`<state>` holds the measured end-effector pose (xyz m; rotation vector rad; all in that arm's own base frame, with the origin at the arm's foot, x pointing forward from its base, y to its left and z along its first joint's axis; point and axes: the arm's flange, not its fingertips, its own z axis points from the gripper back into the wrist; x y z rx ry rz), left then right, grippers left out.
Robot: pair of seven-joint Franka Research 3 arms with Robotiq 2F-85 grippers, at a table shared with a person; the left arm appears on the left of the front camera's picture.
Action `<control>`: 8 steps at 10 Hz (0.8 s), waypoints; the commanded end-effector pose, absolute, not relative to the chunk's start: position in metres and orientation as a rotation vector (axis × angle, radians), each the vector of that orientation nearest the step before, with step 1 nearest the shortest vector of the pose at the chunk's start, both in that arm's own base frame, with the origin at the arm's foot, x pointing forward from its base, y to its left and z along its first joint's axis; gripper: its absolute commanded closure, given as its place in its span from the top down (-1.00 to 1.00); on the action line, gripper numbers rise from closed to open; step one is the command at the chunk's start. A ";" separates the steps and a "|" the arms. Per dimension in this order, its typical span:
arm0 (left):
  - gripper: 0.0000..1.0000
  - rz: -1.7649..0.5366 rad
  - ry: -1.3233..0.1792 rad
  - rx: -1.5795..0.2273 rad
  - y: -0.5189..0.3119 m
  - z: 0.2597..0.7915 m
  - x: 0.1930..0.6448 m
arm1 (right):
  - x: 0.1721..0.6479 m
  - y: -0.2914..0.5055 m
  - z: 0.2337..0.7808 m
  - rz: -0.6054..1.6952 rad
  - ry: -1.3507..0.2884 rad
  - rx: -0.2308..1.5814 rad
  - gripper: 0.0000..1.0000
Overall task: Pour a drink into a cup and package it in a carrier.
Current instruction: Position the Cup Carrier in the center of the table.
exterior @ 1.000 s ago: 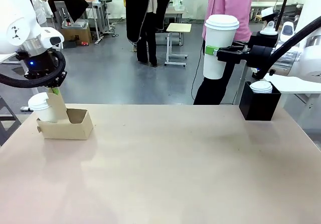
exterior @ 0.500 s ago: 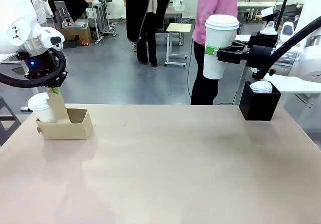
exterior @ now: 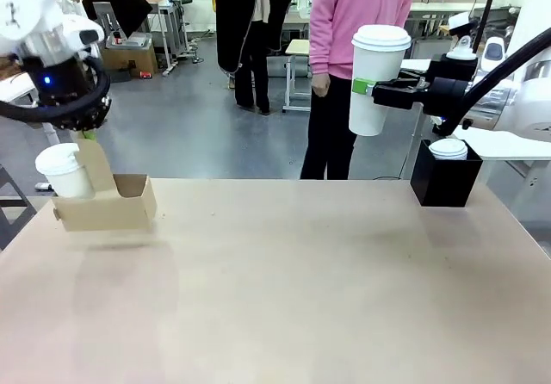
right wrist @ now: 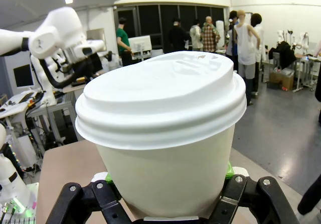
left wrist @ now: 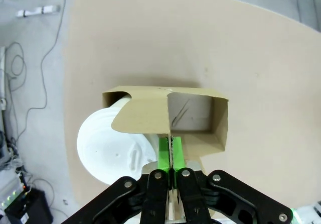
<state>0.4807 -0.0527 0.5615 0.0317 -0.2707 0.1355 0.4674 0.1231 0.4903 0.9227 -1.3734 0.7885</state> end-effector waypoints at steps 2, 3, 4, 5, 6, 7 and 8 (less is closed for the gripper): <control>-0.96 0.126 -0.258 -0.005 -0.114 0.604 0.439 | 0.467 0.126 0.492 0.787 -1.378 0.910 0.60; -0.96 0.119 -0.258 -0.010 -0.145 0.613 0.420 | 0.467 0.126 0.492 0.787 -1.378 0.910 0.60; -0.96 0.131 -0.259 -0.020 -0.172 0.616 0.406 | 0.467 0.126 0.492 0.787 -1.378 0.910 0.60; -0.96 0.127 -0.269 -0.029 -0.199 0.616 0.394 | 0.467 0.126 0.492 0.787 -1.378 0.910 0.60; -0.96 0.125 -0.268 -0.040 -0.226 0.612 0.384 | 0.467 0.126 0.492 0.787 -1.378 0.910 0.60; -0.96 0.120 -0.265 -0.052 -0.253 0.604 0.375 | 0.467 0.126 0.492 0.787 -1.378 0.910 0.60; -0.96 0.125 -0.277 -0.050 -0.279 0.593 0.371 | 0.467 0.126 0.492 0.787 -1.378 0.910 0.60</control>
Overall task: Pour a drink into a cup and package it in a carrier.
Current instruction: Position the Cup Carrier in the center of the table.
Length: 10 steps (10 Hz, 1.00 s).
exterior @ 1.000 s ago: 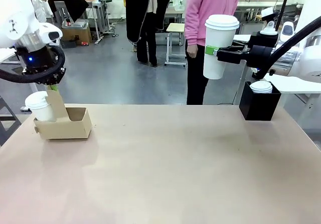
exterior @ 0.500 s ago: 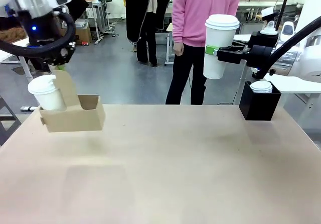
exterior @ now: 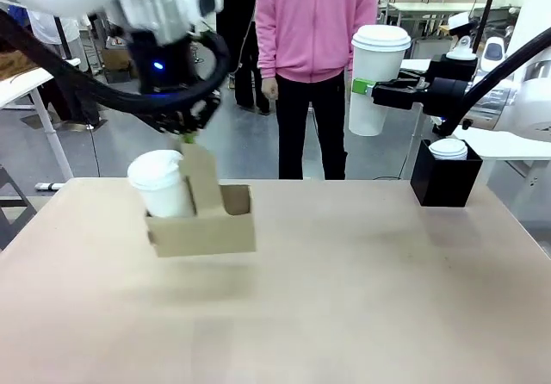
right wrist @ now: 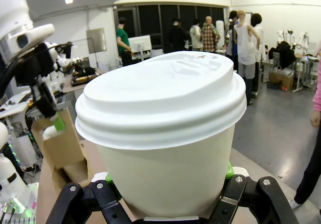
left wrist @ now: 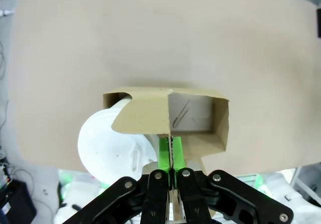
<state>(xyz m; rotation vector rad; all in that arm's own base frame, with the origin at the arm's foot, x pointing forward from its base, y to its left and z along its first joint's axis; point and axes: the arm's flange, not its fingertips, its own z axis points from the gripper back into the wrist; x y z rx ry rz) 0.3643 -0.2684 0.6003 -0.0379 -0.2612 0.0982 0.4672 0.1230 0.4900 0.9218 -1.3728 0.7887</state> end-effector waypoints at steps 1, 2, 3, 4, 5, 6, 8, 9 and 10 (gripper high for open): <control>-0.96 0.123 -0.285 -0.035 -0.303 0.581 0.371 | 0.467 0.126 0.492 0.787 -1.378 0.910 0.60; -0.96 0.114 -0.281 -0.028 -0.324 0.572 0.373 | 0.467 0.126 0.492 0.787 -1.378 0.910 0.60; -0.96 0.101 -0.276 -0.017 -0.345 0.561 0.374 | 0.467 0.126 0.492 0.787 -1.378 0.910 0.60; -0.96 0.094 -0.279 -0.011 -0.359 0.552 0.376 | 0.467 0.126 0.492 0.787 -1.378 0.910 0.60; -0.96 0.095 -0.282 0.006 -0.372 0.543 0.379 | 0.467 0.126 0.492 0.787 -1.378 0.910 0.60; -0.96 0.094 -0.280 0.013 -0.383 0.536 0.380 | 0.467 0.126 0.492 0.787 -1.378 0.910 0.60; -0.96 0.093 -0.288 0.018 -0.400 0.521 0.380 | 0.467 0.126 0.492 0.787 -1.378 0.910 0.60; -0.96 0.083 -0.285 0.029 -0.405 0.515 0.380 | 0.467 0.126 0.492 0.787 -1.378 0.910 0.60; -0.96 0.087 -0.287 0.024 -0.407 0.508 0.379 | 0.467 0.126 0.492 0.787 -1.378 0.910 0.60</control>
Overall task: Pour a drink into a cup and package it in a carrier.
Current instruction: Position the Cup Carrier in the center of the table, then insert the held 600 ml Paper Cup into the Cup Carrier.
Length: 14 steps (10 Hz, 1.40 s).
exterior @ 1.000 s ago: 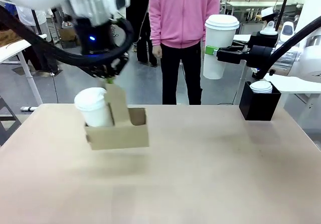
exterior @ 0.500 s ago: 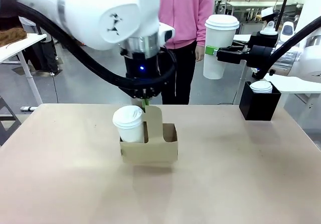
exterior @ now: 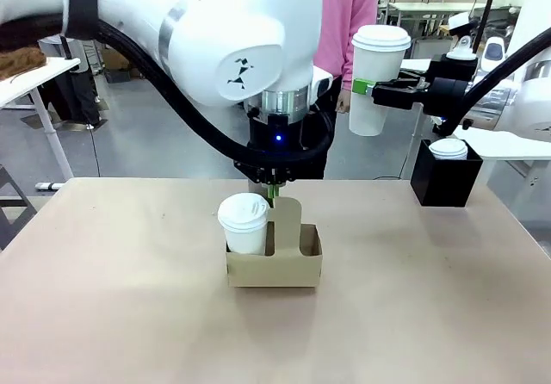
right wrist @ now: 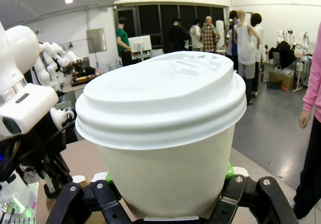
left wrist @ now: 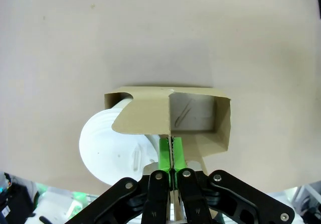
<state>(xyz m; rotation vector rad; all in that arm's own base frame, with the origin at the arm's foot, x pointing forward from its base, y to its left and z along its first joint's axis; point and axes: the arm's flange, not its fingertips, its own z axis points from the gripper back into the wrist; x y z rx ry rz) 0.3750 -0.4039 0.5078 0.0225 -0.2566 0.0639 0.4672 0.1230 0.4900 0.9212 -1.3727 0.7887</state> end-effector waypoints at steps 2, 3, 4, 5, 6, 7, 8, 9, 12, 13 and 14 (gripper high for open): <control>-0.96 0.088 -0.279 0.025 -0.411 0.494 0.379 | 0.467 0.126 0.492 0.787 -1.378 0.910 0.60; -0.96 0.094 -0.257 0.028 -0.412 0.489 0.381 | 0.467 0.126 0.492 0.787 -1.378 0.910 0.60; -0.96 0.088 -0.222 0.016 -0.409 0.489 0.381 | 0.467 0.126 0.492 0.787 -1.378 0.910 0.60; -0.96 0.066 -0.240 0.026 -0.411 0.491 0.378 | 0.467 0.126 0.492 0.787 -1.378 0.910 0.60; -0.96 0.066 -0.240 0.026 -0.411 0.491 0.378 | 0.467 0.126 0.492 0.787 -1.378 0.910 0.60; -0.96 0.066 -0.240 0.026 -0.411 0.491 0.378 | 0.467 0.126 0.492 0.787 -1.378 0.910 0.60; -0.96 0.066 -0.240 0.026 -0.411 0.491 0.378 | 0.467 0.126 0.492 0.787 -1.378 0.910 0.60; -0.96 0.066 -0.240 0.026 -0.411 0.491 0.378 | 0.467 0.126 0.492 0.787 -1.378 0.910 0.60; 1.00 0.017 -0.188 -0.020 -0.393 0.504 0.371 | 0.467 0.126 0.492 0.787 -1.378 0.910 0.60; 1.00 -0.020 -0.161 -0.033 -0.385 0.513 0.369 | 0.467 0.123 0.490 0.789 -1.373 0.921 0.60; 1.00 -0.088 -0.129 -0.080 -0.374 0.527 0.370 | 0.484 0.128 0.485 0.894 -1.278 0.973 0.60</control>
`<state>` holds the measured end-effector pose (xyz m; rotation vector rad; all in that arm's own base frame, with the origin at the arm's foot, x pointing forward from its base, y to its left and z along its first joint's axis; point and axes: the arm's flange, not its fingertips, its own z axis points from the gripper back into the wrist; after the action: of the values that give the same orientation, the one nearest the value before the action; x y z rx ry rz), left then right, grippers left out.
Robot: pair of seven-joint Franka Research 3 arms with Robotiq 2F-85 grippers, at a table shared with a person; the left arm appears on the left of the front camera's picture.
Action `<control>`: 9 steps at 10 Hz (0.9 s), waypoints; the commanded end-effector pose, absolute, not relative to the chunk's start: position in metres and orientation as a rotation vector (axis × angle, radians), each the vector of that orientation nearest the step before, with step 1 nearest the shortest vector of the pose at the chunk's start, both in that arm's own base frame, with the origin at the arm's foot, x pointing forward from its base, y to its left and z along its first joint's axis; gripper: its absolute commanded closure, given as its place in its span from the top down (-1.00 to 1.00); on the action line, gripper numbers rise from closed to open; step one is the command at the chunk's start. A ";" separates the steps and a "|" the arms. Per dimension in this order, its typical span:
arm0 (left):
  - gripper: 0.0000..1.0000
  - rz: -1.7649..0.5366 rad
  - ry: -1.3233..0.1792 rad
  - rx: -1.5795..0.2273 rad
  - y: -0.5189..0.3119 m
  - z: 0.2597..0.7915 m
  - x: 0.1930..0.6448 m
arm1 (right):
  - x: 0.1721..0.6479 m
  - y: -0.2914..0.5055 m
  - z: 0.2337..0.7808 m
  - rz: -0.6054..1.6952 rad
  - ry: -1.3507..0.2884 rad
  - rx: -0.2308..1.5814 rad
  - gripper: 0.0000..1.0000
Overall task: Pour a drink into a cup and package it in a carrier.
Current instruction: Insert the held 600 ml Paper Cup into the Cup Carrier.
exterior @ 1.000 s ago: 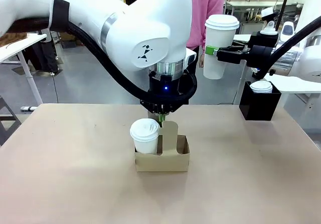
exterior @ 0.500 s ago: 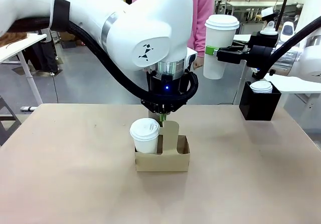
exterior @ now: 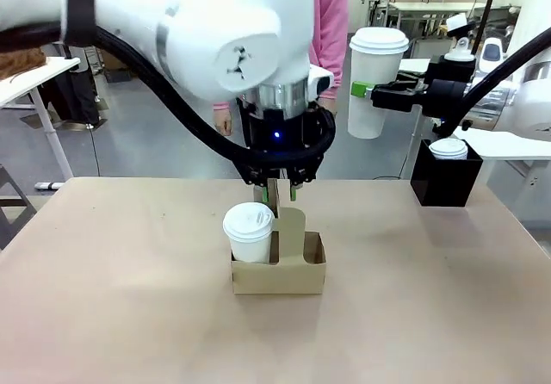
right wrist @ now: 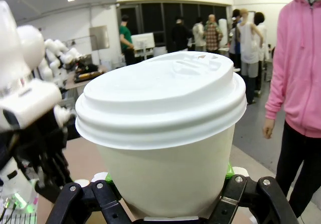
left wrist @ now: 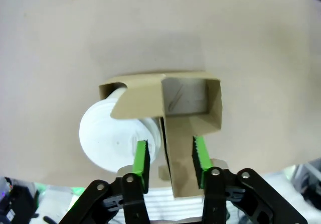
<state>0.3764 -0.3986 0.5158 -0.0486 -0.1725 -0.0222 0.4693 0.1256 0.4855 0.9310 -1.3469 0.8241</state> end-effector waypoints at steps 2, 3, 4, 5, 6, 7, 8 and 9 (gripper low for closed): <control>0.88 -0.236 -0.064 -0.085 -0.340 0.557 0.375 | 0.505 0.135 0.475 1.034 -1.159 1.064 0.60; 1.00 -0.301 -0.053 -0.093 -0.322 0.569 0.376 | 0.509 0.136 0.469 1.095 -1.106 1.138 0.60; 1.00 -0.400 -0.069 -0.107 -0.292 0.580 0.381 | 0.517 0.138 0.457 1.142 -1.066 1.208 0.60; 1.00 -0.474 -0.095 -0.125 -0.266 0.587 0.381 | 0.521 0.144 0.447 1.175 -1.057 1.274 0.60; 1.00 -0.498 -0.159 -0.134 -0.239 0.589 0.380 | 0.519 0.153 0.434 1.222 -1.067 1.313 0.60; 1.00 -0.545 -0.180 -0.173 -0.215 0.588 0.386 | 0.521 0.160 0.418 1.316 -1.061 1.345 0.60; 1.00 -0.572 -0.231 -0.167 -0.198 0.585 0.388 | 0.520 0.168 0.409 1.342 -1.058 1.370 0.60; 1.00 -0.602 -0.261 -0.148 -0.190 0.582 0.387 | 0.521 0.172 0.408 1.304 -1.074 1.365 0.60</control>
<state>0.3966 -0.1952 0.5980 -0.1123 -0.2186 -0.5571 0.5144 0.1704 0.4036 1.3571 -1.0522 1.2873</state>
